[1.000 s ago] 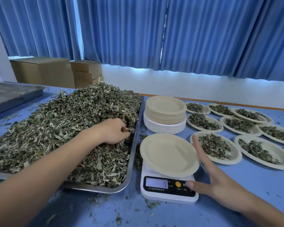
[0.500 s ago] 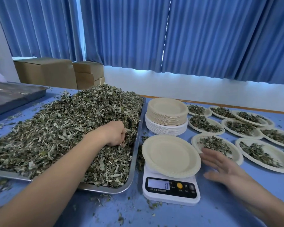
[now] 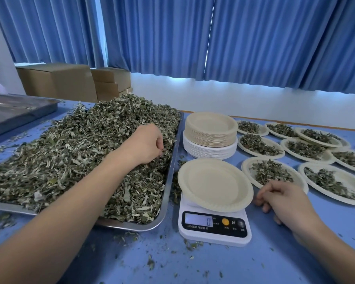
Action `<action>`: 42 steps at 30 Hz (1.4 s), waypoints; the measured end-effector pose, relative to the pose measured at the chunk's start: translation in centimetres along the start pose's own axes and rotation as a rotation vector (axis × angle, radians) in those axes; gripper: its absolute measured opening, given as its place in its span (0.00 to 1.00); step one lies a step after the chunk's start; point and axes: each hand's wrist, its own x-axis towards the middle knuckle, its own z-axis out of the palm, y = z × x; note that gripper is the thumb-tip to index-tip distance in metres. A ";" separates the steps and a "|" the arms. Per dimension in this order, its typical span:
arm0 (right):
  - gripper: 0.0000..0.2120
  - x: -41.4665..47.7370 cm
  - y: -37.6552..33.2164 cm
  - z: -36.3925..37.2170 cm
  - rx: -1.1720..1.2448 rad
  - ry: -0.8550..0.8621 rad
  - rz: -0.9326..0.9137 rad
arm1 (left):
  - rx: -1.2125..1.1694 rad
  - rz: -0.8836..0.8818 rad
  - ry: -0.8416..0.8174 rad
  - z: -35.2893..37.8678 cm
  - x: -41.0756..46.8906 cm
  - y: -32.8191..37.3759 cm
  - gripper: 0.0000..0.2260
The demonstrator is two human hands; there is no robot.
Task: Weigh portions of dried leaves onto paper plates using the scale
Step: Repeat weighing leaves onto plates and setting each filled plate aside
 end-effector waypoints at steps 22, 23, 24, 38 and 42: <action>0.18 -0.5 0.0 -1.1 -0.001 -0.015 -0.054 | 0.118 -0.131 -0.088 0.3 -0.7 -0.2 0.22; 0.18 -0.4 0.0 -1.1 -0.006 -0.022 -0.055 | 0.108 -0.125 -0.071 0.5 -0.7 -0.3 0.21; 0.18 -0.3 0.0 -1.1 -0.009 -0.031 -0.058 | 0.092 -0.112 -0.028 0.5 -0.6 -0.4 0.20; 0.14 -0.7 -0.5 -1.3 0.057 -0.057 -0.004 | -0.632 0.090 0.041 0.1 -1.5 5.4 0.10; 0.14 -0.7 -0.5 -1.3 0.056 -0.060 -0.002 | -0.437 0.214 -0.184 2.0 -2.3 9.1 0.15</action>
